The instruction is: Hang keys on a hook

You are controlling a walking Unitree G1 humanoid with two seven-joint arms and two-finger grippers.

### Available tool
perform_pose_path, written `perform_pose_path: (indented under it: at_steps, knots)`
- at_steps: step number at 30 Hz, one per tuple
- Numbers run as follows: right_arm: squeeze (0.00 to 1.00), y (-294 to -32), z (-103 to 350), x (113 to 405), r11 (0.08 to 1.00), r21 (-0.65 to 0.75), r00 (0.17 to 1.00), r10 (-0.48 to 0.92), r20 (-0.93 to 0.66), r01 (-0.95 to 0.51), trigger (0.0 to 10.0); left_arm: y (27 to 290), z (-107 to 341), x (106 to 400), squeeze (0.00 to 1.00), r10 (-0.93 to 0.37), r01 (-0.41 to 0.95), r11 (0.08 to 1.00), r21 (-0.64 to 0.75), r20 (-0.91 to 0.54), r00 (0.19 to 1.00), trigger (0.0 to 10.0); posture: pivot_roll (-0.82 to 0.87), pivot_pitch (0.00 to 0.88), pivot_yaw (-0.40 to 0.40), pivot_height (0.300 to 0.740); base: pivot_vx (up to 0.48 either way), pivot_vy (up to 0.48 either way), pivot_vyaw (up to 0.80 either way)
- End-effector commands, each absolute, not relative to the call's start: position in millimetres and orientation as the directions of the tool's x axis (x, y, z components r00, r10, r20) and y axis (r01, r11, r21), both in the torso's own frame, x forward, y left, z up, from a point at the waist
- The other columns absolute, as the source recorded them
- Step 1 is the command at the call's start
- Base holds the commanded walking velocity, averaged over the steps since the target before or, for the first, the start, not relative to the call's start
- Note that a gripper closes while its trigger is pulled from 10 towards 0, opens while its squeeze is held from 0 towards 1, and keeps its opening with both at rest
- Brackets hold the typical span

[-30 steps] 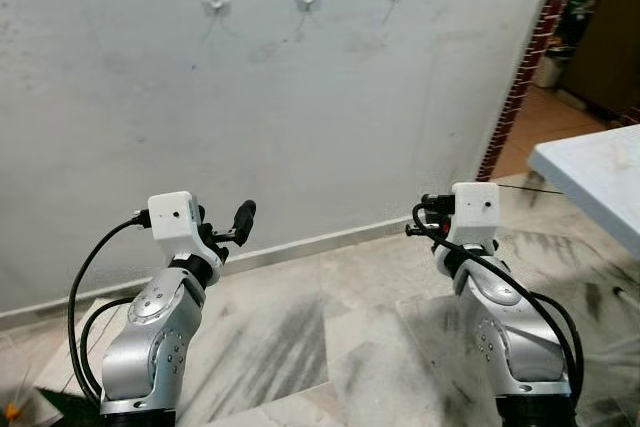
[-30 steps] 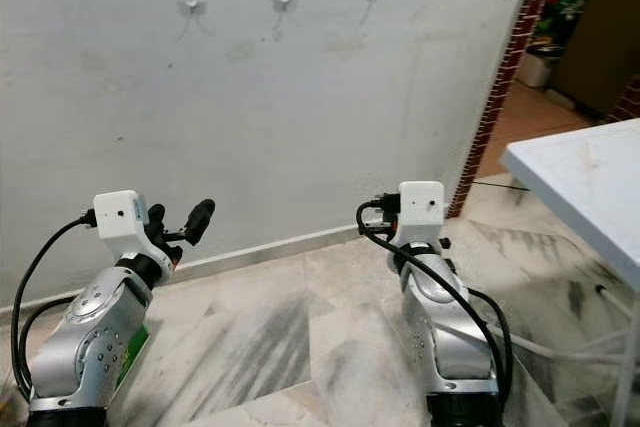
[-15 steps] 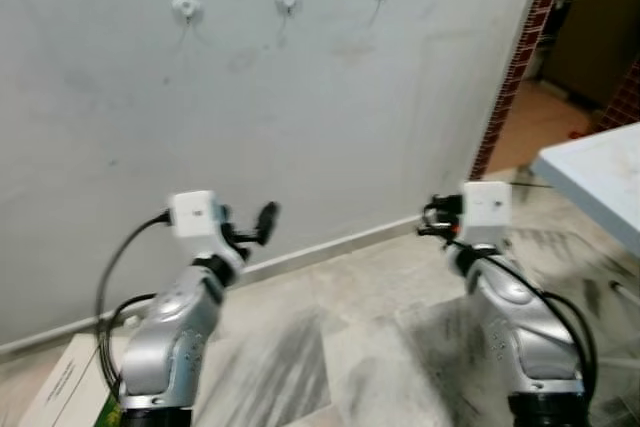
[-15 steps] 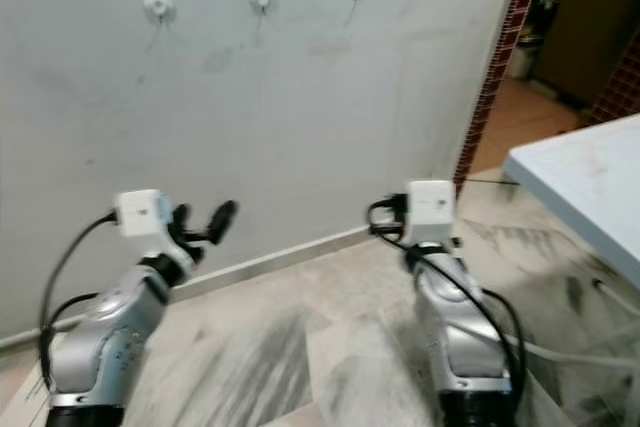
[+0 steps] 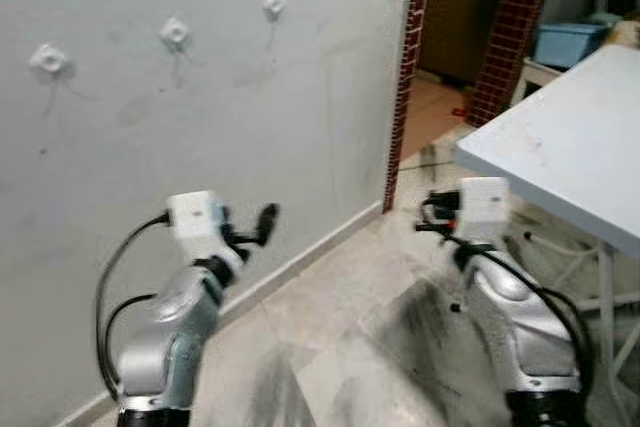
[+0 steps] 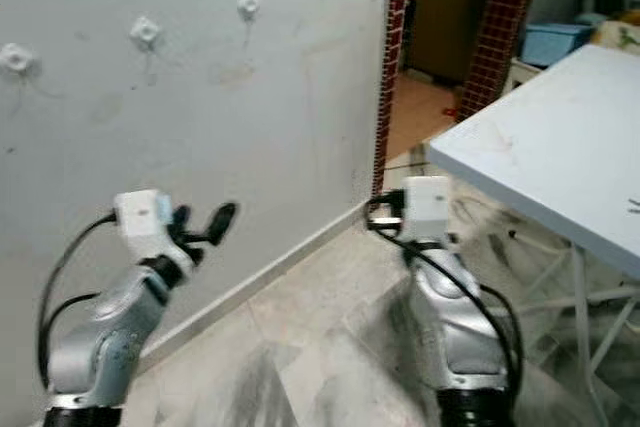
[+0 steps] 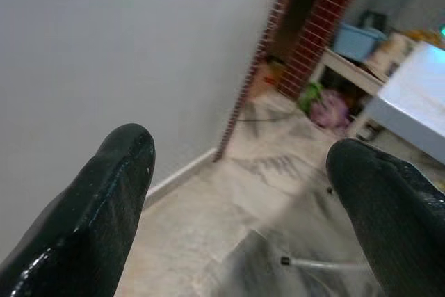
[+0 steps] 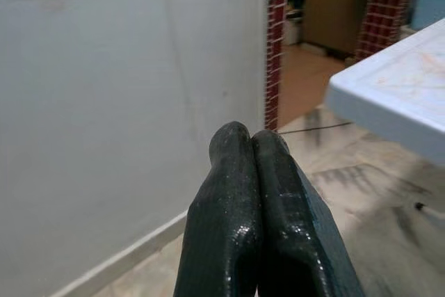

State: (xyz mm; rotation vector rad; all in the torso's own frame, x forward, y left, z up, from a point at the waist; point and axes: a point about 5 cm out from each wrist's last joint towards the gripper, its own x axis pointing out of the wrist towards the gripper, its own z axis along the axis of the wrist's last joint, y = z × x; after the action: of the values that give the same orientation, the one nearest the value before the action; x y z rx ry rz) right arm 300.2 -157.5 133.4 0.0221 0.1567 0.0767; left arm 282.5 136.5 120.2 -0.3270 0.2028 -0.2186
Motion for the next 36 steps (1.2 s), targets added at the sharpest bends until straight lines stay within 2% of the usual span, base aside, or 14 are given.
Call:
perform_pose_path:
  at_steps: [1, 11, 15, 17, 22, 27, 29, 33, 36]
  knots:
    - [0.0, -144, 139, 302, 0.993, 0.044, 0.984, 0.116, -0.135, -0.111, 10.0, 148, 122, 282, 0.0, -0.213, 0.152, 0.936, -0.318, -0.169, 0.962, 10.0, -0.02, 0.015, 0.047, 0.74, 0.334, 0.33, -0.77]
    - [0.0, -144, 138, 302, 0.994, 0.043, 0.984, 0.11, -0.137, -0.105, 10.0, 145, 115, 281, 0.0, -0.218, 0.142, 0.937, -0.32, -0.214, 0.952, 10.0, -0.02, 0.023, 0.048, 0.74, 0.223, 0.279, -0.74]
    - [0.0, -144, 138, 301, 0.994, 0.05, 0.985, 0.099, -0.143, -0.092, 10.0, 143, 115, 280, 0.0, -0.229, 0.148, 0.93, -0.336, -0.217, 0.949, 10.0, -0.02, 0.023, 0.048, 0.74, 0.0, 0.0, 0.0]
    - [0.0, -142, 136, 300, 0.989, 0.097, 0.981, 0.129, -0.146, -0.116, 10.0, 142, 115, 279, 0.0, -0.229, 0.15, 0.934, -0.324, -0.222, 0.948, 10.0, -0.02, 0.024, 0.048, 0.74, 0.0, 0.0, 0.0]
    - [0.0, -157, 124, 301, 0.999, 0.039, 0.972, 0.027, -0.234, -0.018, 10.0, 142, 116, 279, 0.0, -0.232, 0.155, 0.934, -0.323, -0.216, 0.948, 10.0, -0.02, 0.023, 0.048, 0.74, 0.0, 0.0, 0.0]
    - [0.0, -154, 126, 301, 0.997, -0.031, 0.976, 0.061, -0.21, -0.069, 10.0, 142, 116, 279, 0.0, -0.236, 0.158, 0.932, -0.326, -0.214, 0.948, 10.0, -0.02, 0.023, 0.049, 0.74, 0.0, 0.0, 0.0]
    - [0.0, -146, 129, 301, 0.993, 0.033, 0.978, 0.114, -0.173, -0.11, 10.0, 142, 116, 279, 0.0, -0.236, 0.158, 0.933, -0.324, -0.218, 0.947, 10.0, -0.02, 0.024, 0.048, 0.74, 0.0, 0.0, 0.0]
    - [0.0, -145, 132, 301, 0.994, 0.03, 0.98, 0.112, -0.167, -0.109, 10.0, 140, 116, 279, 0.0, -0.239, 0.16, 0.931, -0.327, -0.219, 0.946, 10.0, -0.03, 0.022, 0.047, 0.74, 0.0, 0.0, 0.0]
    - [0.0, -152, 132, 302, 0.997, -0.047, 0.981, 0.055, -0.184, -0.065, 10.0, 139, 115, 280, 0.0, -0.242, 0.163, 0.931, -0.327, -0.218, 0.945, 10.0, -0.03, 0.02, 0.048, 0.74, 0.0, 0.0, 0.0]
